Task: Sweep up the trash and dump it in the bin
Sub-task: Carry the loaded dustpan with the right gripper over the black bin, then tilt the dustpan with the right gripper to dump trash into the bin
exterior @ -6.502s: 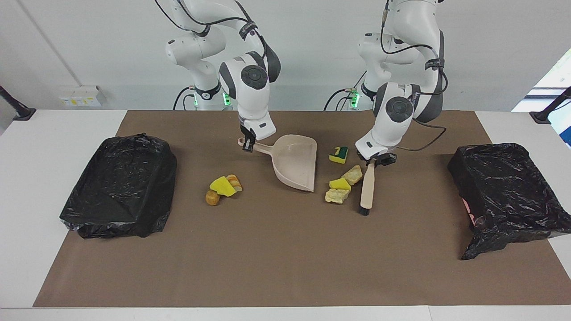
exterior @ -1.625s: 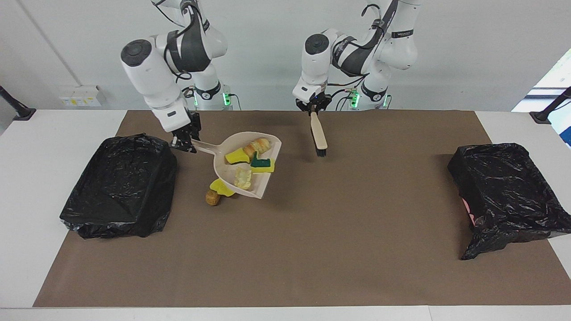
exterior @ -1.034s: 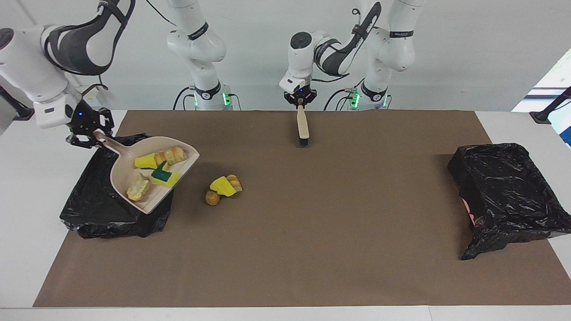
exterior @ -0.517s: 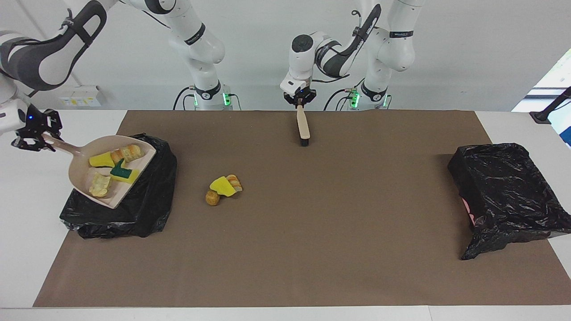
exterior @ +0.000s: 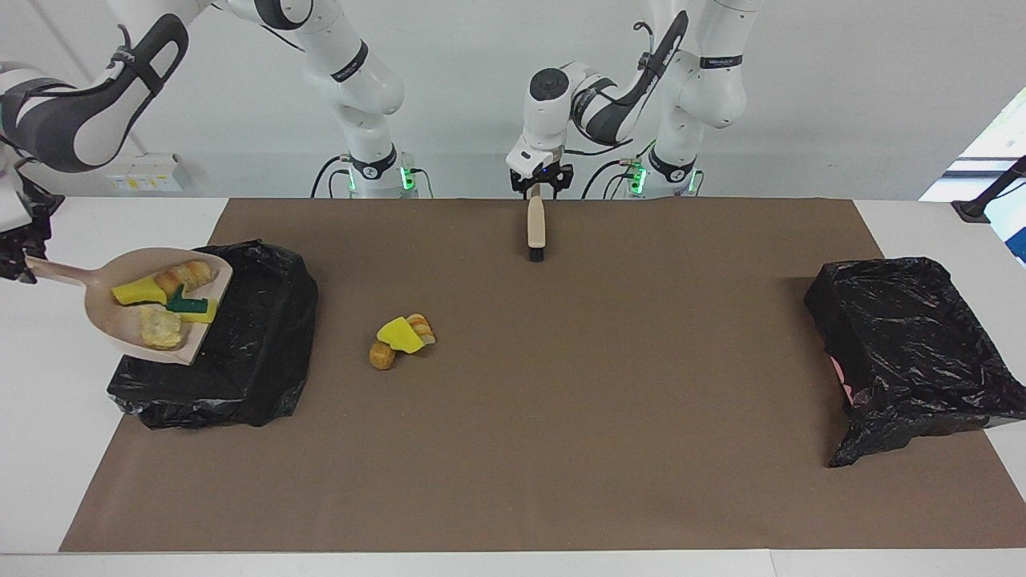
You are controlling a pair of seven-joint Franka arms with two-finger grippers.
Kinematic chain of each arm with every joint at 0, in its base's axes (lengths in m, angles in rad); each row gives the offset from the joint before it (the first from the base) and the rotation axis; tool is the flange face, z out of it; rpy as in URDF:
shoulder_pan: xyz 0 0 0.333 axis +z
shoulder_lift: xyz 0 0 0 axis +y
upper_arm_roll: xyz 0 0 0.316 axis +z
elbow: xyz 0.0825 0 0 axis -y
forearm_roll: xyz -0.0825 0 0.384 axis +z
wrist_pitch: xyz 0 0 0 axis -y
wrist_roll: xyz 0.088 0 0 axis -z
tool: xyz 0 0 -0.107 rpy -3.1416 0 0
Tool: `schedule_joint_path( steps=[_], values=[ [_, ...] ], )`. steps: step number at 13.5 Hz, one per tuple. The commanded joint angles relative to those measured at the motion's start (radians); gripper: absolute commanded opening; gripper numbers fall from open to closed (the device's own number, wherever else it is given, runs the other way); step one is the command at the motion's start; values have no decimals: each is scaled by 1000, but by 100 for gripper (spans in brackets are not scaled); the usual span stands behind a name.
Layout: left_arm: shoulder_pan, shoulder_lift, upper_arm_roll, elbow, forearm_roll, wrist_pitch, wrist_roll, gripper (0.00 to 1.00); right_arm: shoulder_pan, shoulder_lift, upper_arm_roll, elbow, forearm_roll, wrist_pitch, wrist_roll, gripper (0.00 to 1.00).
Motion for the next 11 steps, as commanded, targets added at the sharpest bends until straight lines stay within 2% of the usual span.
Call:
schedule_joint_path(
  steps=[1,3,5,8,11],
  values=[
    [127,34,-3,130,59,-59,118,100,-1,-2,18,-36,-70,82,-86,0],
    [210,83,-3,227,175,-74,202,100,28,-5,20,-53,-150,97,-98,0],
    [302,140,-1,343,238,-82,256,100,47,-3,21,-53,-205,102,-153,0],
    [458,140,0,495,271,-158,441,100,82,-3,21,-52,-268,111,-239,0],
    [606,137,0,672,269,-331,712,100,110,-6,21,-56,-295,165,-298,0]
  ],
)
